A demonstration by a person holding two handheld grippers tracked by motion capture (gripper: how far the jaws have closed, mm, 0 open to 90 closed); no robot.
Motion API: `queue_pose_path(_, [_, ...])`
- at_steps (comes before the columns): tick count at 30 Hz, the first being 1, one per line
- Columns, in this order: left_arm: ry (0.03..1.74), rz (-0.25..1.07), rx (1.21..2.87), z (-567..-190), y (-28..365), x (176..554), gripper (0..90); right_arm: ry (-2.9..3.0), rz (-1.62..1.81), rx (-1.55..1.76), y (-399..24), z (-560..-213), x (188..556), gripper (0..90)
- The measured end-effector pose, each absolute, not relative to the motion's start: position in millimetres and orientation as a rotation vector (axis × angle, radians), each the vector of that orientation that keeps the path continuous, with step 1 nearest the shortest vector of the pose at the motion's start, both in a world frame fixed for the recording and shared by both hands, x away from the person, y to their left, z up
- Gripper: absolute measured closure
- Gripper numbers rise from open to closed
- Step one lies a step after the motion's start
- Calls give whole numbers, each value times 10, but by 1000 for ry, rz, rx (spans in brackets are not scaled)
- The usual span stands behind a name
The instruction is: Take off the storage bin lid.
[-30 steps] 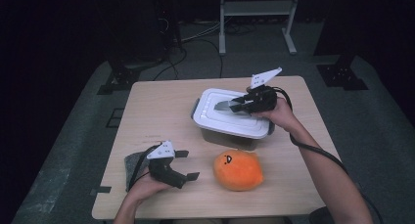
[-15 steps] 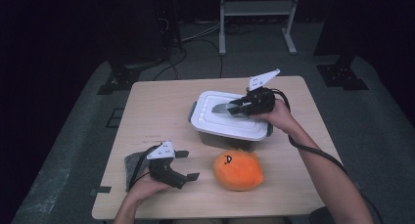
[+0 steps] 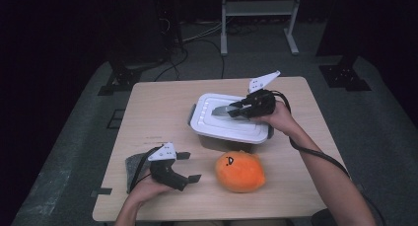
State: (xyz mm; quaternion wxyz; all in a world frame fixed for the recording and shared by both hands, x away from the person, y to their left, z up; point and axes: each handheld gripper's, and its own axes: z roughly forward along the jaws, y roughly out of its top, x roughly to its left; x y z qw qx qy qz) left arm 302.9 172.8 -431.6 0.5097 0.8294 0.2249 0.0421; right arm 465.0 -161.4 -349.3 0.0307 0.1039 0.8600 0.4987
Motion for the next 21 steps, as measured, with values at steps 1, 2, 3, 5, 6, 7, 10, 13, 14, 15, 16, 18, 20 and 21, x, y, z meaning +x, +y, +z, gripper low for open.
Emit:
queue_pose_path(1, [541,102,1997,-4315,1728,3029,75,2651,1538,321,-1608,-3494,4650,656])
queue_pose_path(2, [540,103,1997,-4315,1728,3029,75,2652,1537,320,-1603,-3493,4649,656])
queue_pose_path(3, [540,102,1996,-4315,1727,3029,75,2653,1535,316,-1596,-3492,4651,656])
queue_pose_path(5, [542,101,1995,-4316,1725,3029,75,2657,1531,314,-1575,-3488,4651,656])
queue_pose_path(6, [539,100,1997,-4316,1725,3028,75,2658,1529,308,-1567,-3487,4653,656])
queue_pose_path(7, [539,100,1998,-4315,1726,3028,75,2661,1530,310,-1551,-3486,4655,656])
queue_pose_path(10, [540,101,1996,-4314,1730,3029,75,2665,1527,301,-1514,-3483,4663,656])
queue_pose_path(13, [540,99,1998,-4315,1730,3026,75,2668,1528,294,-1471,-3483,4669,656])
queue_pose_path(14, [539,99,1998,-4314,1729,3026,75,2672,1528,294,-1459,-3482,4670,656])
queue_pose_path(15, [538,100,1996,-4312,1729,3025,75,2672,1528,293,-1450,-3483,4673,656])
queue_pose_path(16, [538,100,1994,-4310,1730,3024,75,2672,1529,294,-1437,-3482,4673,656])
queue_pose_path(18, [540,99,1993,-4310,1732,3023,75,2672,1529,293,-1425,-3483,4674,656])
queue_pose_path(20, [540,99,1996,-4312,1733,3023,75,2671,1531,292,-1419,-3484,4676,656])
queue_pose_path(21, [538,99,1998,-4312,1733,3024,75,2670,1532,290,-1415,-3484,4678,656])
